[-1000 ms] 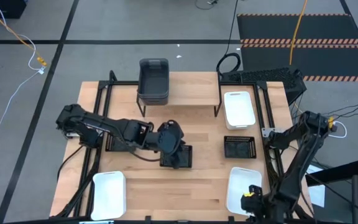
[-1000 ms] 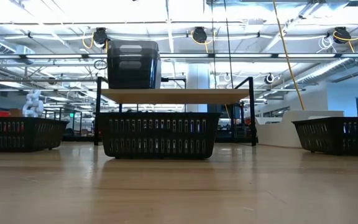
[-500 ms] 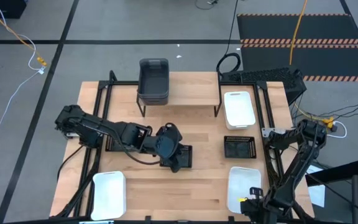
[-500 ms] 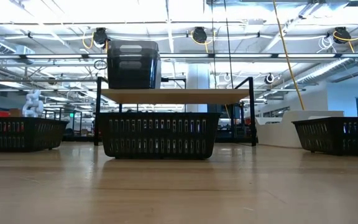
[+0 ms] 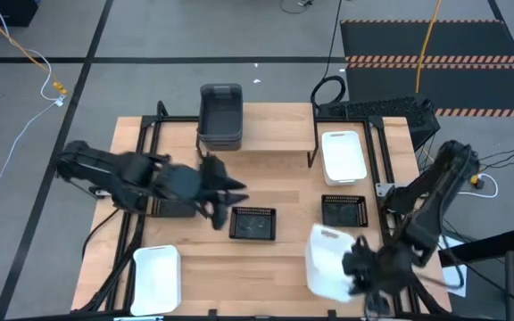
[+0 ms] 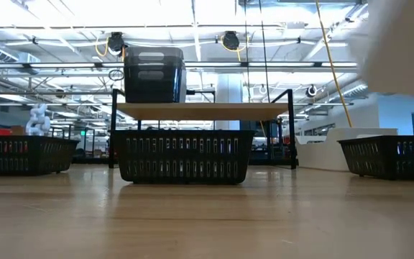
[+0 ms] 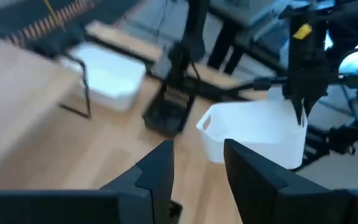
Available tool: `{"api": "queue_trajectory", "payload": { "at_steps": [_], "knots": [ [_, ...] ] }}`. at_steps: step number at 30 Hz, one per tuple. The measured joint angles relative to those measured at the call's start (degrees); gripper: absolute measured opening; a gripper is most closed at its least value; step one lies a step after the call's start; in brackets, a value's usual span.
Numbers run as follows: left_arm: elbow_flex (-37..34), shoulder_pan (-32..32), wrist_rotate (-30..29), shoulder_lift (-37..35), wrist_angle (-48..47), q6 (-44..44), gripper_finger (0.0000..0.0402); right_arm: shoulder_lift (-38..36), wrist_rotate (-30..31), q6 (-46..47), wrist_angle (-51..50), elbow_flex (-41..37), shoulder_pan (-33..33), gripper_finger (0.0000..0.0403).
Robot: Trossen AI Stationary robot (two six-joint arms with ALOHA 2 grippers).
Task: Stack baskets on shelf by color
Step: Put the bottom right white bin on the shelf
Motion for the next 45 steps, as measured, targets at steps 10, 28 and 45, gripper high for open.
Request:
{"api": "queue_trajectory", "payload": {
  "at_steps": [10, 28, 45],
  "knots": [
    [0.0, 0.1, -10.1, -8.3, -20.2, -0.3, 0.0140, 5.7, 4.6, -41.7, -22.2, 21.6, -28.4, 0.0001],
    [0.0, 8.0, -10.2, -8.1, -37.2, 6.0, 0.0140, 31.1, 1.1, -84.2, -32.1, 39.8, -70.4, 0.0000],
    [0.0, 16.7, -10.2, -8.1, -37.0, 9.3, 0.0140, 39.1, -1.6, -82.8, -35.3, 49.8, -70.9, 0.0012]
  ]
}}
